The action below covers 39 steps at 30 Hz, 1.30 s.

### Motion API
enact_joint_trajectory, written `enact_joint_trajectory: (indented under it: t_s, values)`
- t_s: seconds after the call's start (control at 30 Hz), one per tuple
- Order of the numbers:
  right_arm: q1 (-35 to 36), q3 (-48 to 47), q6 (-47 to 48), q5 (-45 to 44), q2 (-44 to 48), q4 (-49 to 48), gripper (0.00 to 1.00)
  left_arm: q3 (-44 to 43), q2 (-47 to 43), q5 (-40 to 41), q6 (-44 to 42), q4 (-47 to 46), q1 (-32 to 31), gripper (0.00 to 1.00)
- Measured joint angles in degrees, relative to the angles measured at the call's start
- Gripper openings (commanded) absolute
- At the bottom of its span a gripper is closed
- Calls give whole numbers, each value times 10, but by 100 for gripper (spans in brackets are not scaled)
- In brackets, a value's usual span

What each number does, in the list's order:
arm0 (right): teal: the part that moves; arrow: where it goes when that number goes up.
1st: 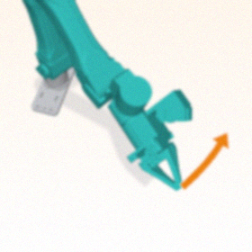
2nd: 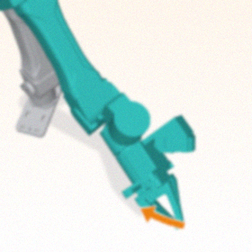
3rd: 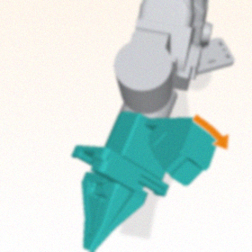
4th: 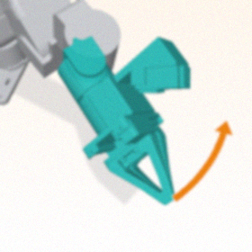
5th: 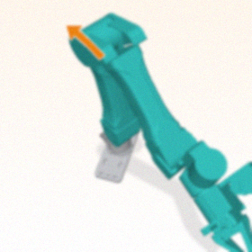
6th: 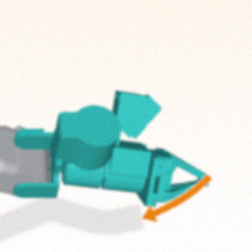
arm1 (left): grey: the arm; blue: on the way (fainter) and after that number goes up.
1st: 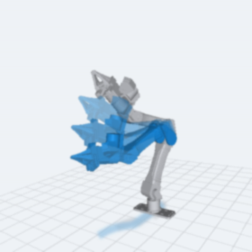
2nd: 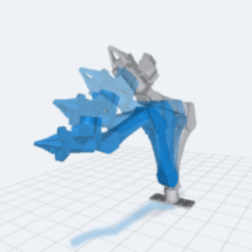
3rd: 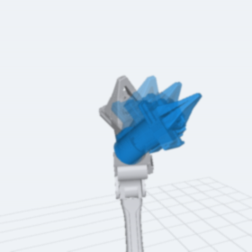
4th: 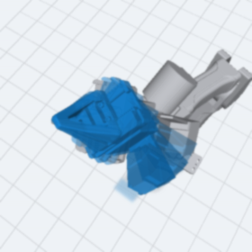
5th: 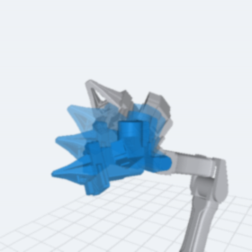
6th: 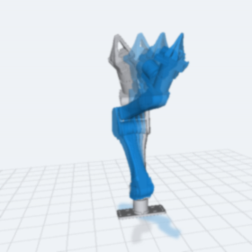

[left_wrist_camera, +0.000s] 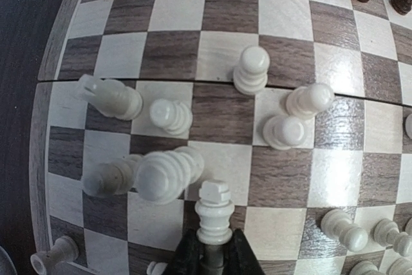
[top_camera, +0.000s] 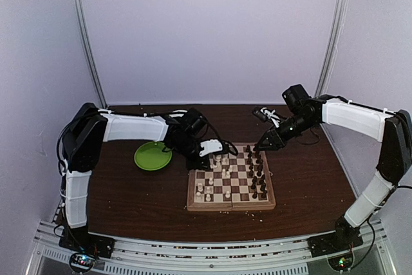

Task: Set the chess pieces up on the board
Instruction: Pick up the chess pile from the chessboard, then pass from the left arm to the right

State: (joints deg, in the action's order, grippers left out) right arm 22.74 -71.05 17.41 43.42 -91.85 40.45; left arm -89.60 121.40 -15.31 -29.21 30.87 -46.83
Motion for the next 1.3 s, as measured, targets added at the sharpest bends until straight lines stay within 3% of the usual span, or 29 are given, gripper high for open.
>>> enact_joint_trajectory:
  t_s: [0.43,0.8,1.3]
  values:
    - [0,-36,-69,59,-14,-14,35,134,-84,-77,97,-157,16,10]
    - [23,-166,-141,108,-179,18,36,236,-106,-120,221,-374,28,10]
    - [115,-237,-187,127,-252,49,36,296,-167,-127,282,-476,29,11]
